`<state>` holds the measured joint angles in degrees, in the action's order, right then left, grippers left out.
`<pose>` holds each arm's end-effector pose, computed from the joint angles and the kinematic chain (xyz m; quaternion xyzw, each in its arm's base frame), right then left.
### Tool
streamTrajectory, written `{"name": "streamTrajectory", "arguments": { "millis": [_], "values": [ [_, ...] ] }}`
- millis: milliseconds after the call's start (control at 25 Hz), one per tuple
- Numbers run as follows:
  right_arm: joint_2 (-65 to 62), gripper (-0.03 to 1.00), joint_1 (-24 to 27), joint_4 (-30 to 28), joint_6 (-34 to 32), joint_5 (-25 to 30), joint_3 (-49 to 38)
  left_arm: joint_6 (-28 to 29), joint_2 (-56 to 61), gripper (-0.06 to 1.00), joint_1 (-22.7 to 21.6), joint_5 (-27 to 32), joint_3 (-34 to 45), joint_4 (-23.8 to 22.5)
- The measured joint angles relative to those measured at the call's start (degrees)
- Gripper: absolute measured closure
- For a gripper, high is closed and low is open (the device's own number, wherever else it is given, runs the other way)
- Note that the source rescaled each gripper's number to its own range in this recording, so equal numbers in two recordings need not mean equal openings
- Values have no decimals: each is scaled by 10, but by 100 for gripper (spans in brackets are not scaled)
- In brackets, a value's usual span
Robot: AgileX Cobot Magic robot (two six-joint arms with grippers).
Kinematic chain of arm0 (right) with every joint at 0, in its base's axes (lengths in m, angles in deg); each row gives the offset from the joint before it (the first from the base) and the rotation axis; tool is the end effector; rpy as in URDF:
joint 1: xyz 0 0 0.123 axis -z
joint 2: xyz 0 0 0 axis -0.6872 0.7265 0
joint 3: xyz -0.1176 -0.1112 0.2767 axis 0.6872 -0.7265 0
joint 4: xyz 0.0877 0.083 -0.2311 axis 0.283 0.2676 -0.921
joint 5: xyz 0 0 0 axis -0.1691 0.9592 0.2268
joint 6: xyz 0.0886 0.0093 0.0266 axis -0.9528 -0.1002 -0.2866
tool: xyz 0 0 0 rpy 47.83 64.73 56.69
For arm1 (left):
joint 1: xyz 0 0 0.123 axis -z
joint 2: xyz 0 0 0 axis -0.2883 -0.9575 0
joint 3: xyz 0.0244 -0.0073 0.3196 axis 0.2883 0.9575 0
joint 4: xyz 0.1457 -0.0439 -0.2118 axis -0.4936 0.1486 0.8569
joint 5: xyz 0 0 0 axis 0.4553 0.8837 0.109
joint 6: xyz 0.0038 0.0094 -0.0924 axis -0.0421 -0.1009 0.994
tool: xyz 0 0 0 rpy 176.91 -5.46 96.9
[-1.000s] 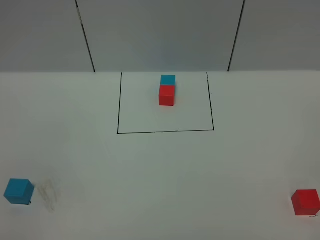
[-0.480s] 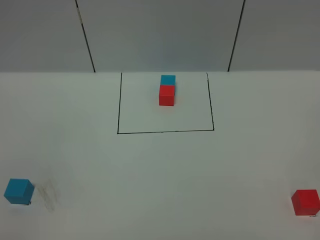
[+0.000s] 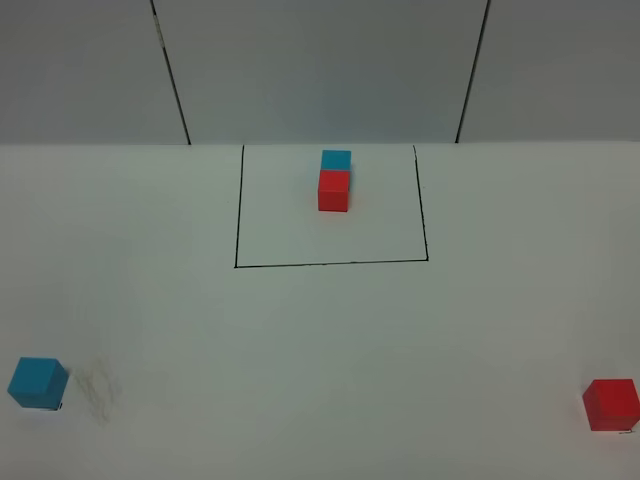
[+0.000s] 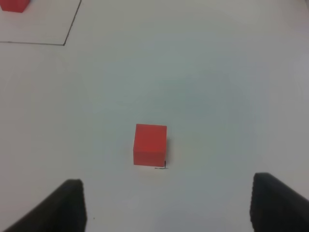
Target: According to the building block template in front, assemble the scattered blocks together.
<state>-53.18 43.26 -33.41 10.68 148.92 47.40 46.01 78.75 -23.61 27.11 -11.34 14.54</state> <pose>-0.0309 0.0031 0.2778 -0.0397 0.8528 -0.0032 0.5206 -0.0137 -0.0049 0.3207 0.0233 0.8519 0.0565 0.5202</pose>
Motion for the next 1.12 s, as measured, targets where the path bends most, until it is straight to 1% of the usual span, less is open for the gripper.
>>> {"name": "streamTrajectory", "arguments": {
  "millis": [160, 280, 360, 520, 760, 1120],
  "values": [
    [0, 41, 0, 0, 0, 0, 0, 0, -59, 27, 0, -20, -33, 0],
    [0, 41, 0, 0, 0, 0, 0, 2, -105, 27, 0, -28, -60, -11],
    [0, 41, 0, 0, 0, 0, 0, 9, -135, 27, 0, -29, -76, -23],
    [0, 41, 0, 0, -1, 0, 0, 36, -184, 27, 0, -31, -98, -63],
    [0, 41, 0, 0, -1, 0, 0, 92, -243, 27, 0, -27, -103, -106],
    [0, 41, 0, 0, 0, 0, 0, 148, -315, 27, 0, -13, -103, -110]
  ]
}}
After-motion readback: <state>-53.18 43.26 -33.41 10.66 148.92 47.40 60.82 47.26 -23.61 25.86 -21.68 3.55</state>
